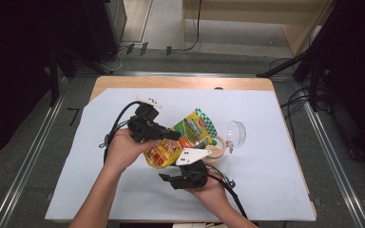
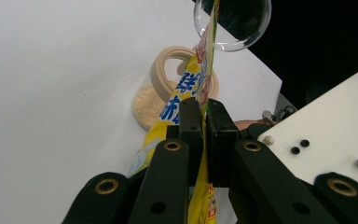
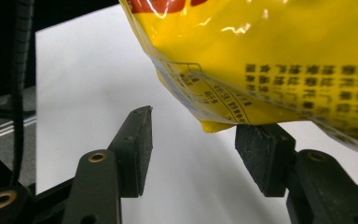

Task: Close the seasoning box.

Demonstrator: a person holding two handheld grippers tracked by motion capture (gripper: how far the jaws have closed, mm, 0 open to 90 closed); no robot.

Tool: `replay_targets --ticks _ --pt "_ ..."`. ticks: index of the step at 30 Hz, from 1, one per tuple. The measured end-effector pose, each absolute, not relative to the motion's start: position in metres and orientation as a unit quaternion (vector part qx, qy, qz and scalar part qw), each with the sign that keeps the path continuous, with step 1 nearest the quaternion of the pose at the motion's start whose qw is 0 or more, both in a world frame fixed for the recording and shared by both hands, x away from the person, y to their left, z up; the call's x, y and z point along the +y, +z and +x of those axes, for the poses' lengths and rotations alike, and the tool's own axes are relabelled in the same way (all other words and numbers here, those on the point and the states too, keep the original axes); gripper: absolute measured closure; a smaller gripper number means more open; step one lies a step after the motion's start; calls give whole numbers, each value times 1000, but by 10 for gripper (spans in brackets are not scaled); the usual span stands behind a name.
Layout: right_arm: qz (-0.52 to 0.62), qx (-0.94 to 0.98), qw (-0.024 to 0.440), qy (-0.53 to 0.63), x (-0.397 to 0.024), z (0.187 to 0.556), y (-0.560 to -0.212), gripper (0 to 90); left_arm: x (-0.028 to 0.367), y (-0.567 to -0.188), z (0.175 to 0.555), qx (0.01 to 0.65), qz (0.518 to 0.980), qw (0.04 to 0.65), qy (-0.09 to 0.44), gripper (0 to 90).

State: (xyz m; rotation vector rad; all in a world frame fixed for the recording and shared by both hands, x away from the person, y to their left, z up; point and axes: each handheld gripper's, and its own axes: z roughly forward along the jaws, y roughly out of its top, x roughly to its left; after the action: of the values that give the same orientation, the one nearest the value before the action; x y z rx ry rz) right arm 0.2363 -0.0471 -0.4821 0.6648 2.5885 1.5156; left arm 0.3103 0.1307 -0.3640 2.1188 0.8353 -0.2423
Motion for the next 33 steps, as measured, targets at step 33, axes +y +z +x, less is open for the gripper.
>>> replay_targets --ticks 33 --pt "219 848 50 480 -51 238 -488 475 170 -373 313 322 830 442 -113 889"
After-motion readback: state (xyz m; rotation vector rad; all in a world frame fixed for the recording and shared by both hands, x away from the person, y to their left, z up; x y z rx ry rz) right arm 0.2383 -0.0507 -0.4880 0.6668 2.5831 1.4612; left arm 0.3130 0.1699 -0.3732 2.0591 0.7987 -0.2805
